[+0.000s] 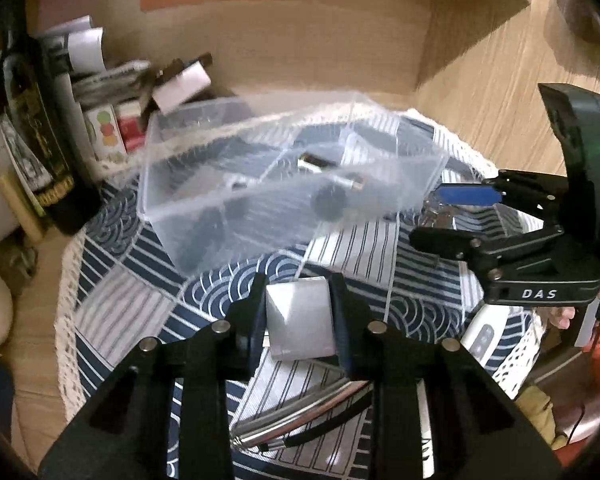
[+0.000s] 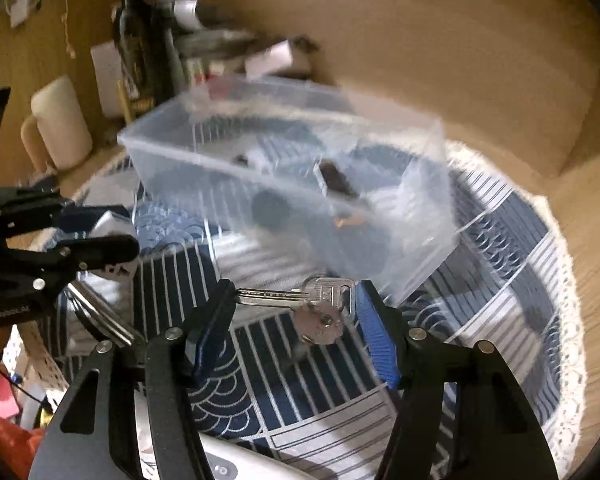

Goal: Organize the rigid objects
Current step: 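Carry the adapter and keys into the clear box and open both grippers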

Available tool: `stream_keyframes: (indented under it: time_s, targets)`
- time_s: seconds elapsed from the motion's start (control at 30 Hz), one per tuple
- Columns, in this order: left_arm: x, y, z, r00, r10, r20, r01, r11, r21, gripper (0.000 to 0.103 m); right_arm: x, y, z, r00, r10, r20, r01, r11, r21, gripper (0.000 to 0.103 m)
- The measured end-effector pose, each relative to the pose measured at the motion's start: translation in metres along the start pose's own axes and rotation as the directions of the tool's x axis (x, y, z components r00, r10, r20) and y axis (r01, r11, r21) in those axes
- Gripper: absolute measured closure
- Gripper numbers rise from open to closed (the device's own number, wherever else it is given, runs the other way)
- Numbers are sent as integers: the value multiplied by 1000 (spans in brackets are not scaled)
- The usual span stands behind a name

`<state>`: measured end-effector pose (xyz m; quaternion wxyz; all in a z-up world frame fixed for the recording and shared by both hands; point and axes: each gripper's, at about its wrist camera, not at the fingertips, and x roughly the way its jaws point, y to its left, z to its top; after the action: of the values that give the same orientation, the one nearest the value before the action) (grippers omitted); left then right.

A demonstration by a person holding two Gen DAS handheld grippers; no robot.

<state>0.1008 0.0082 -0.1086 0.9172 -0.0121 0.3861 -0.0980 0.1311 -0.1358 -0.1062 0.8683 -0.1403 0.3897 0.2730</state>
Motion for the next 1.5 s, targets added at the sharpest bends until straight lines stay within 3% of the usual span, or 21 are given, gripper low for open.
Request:
stream_keyframes:
  time_s: [0.27, 0.43, 0.63, 0.83, 1.13, 1.5]
  targets:
    - [-23, 1, 29, 996, 13, 88, -13, 1000, -4, 73, -38, -3, 26, 992, -18, 129, 17, 1000, 2, 45]
    - [-33, 6, 49, 988, 44, 148, -43, 999, -7, 73, -56, -3, 49, 975, -37, 218, 39, 999, -4, 45]
    - [-33, 17, 73, 983, 59, 174, -54, 998, -33, 73, -52, -7, 74, 966, -40, 257, 36, 999, 21, 44]
    - [-18, 30, 85, 986, 50, 160, -43, 998, -48, 73, -24, -18, 89, 974, -30, 226, 19, 999, 51, 44]
    - [36, 40, 83, 999, 21, 35, -19, 997, -68, 73, 25, -29, 86, 994, -1, 106, -7, 997, 73, 44]
    - [70, 34, 82, 999, 8, -46, -9, 1000, -29, 73, 60, -36, 79, 1000, -7, -3, 7, 997, 75, 44]
